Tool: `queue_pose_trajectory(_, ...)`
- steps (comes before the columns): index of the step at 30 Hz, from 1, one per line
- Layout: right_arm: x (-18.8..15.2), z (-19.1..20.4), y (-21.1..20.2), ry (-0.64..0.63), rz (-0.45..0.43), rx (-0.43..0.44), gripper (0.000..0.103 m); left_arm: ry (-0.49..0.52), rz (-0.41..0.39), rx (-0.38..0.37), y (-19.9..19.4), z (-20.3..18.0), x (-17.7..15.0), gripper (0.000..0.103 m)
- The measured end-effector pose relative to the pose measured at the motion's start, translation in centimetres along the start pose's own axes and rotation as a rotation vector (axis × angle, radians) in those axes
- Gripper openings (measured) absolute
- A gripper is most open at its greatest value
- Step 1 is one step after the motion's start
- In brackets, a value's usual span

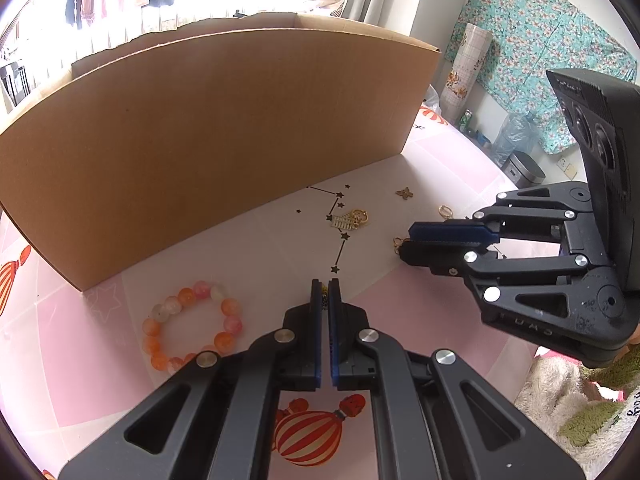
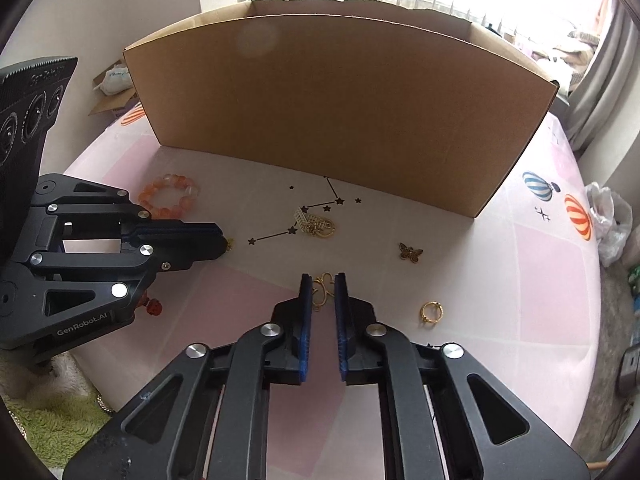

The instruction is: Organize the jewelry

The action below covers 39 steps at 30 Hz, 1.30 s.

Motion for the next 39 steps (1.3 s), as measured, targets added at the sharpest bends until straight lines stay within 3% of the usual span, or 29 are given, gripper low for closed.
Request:
queue_pose_trajectory(15,-0.1,-0.5,-1.4,0.051,0.005,0.032,0.006,-0.002,0.000,0.000,0.1,0.0,0.0,0.003)
queue_pose_trajectory(23,-0.6,0.3,-0.6,-0.037,0.034,-0.079,0.007,-0.002,-0.001,0.000,0.2,0.0,0.0,0.003)
queue_pose_trajectory(29,-0.4,-1.1,-0.3,0.037,0.032,-0.138,0.008,-0.002,-0.001,0.001,0.2,0.0,0.1,0.003)
queue_pose_trajectory(33,-0.5,-0.9,-0.6,0.069,0.023,-0.113,0.009,-0.002,-0.001,0.001,0.2,0.0,0.1,0.003)
queue_pose_trajectory(39,-0.7,0.3,-0.6,0.125,0.033,0.008,0.023,-0.002,-0.001,0.001,0.2,0.0,0.0,0.003)
Point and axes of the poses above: each gripper's, at about its wrist camera, not at the fingertips, and y roughly the way its jaws point, z to its left, x to its top, the point moved 10 cm from there along y, roughly the way its jaws point, and after that the axes turned 10 degrees about z, right-handed, at the moved point
